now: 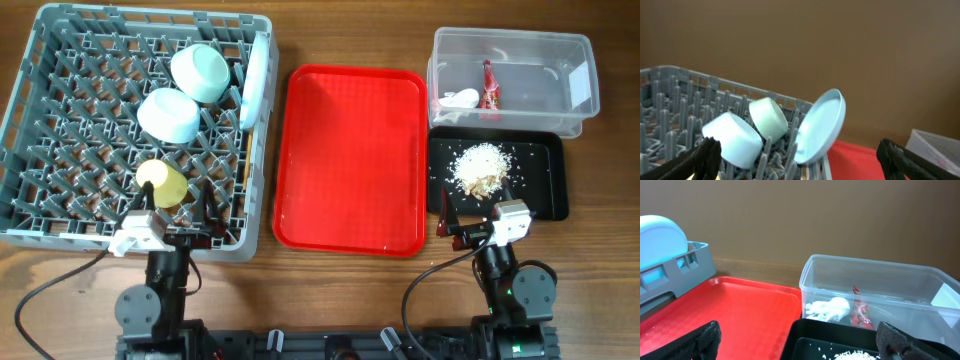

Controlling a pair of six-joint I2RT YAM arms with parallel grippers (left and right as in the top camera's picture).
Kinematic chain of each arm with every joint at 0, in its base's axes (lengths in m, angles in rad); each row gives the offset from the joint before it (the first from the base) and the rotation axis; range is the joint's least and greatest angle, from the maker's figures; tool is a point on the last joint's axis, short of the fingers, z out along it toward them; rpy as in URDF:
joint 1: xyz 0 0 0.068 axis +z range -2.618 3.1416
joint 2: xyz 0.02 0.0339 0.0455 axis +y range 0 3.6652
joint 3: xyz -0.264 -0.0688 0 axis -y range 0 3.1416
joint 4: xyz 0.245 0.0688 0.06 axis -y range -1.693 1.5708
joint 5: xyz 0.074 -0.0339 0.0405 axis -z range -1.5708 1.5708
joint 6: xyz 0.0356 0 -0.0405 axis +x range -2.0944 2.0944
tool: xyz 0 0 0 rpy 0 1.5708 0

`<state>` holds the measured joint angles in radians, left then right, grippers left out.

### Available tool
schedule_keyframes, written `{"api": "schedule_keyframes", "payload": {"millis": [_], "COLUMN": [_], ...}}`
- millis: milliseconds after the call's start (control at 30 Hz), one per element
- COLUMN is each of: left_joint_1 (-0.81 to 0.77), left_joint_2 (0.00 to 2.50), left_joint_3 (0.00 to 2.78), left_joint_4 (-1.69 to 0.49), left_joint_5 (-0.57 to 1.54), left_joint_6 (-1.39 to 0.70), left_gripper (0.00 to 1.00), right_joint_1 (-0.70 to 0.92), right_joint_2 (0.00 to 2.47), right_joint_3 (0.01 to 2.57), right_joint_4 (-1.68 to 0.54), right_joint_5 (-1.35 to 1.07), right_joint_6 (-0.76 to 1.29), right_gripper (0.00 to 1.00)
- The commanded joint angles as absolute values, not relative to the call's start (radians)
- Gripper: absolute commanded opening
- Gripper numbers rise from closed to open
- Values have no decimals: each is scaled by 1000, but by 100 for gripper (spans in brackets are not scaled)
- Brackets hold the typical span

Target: Sort waste into correct bins and load items into the dishwasher rack

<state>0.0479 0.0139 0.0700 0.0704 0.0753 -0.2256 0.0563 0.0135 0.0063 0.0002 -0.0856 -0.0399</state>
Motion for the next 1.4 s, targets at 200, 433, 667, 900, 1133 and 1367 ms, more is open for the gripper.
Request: {"api": "schedule_keyframes", "payload": {"millis": [200,433,667,900,1133,1367], "left_joint_1": [38,-19,-27,-27,-27,-27], "left_joint_2": [3,3,4,5,6,6], "left_joint_3": [6,6,6,6,6,6], "left_joint_4": [14,-76,-76,-76,-76,-76], "left_joint_5": [-11,10,10,10,10,10], "left_joint_6": [-175,-179,-179,-179,-179,-179], "left_gripper": [100,100,100,100,100,100], "right_joint_1": [62,62,62,62,62,62], "right_joint_2": [5,5,5,5,5,5], "right_joint_3": [5,5,5,5,5,5], "right_joint_4": [5,5,5,5,5,5], "right_joint_5": [-97,-97,-97,-97,-97,-97], "right_joint_6": [-52,-52,-52,-52,-52,-52], "right_gripper": [100,100,100,100,100,100]}}
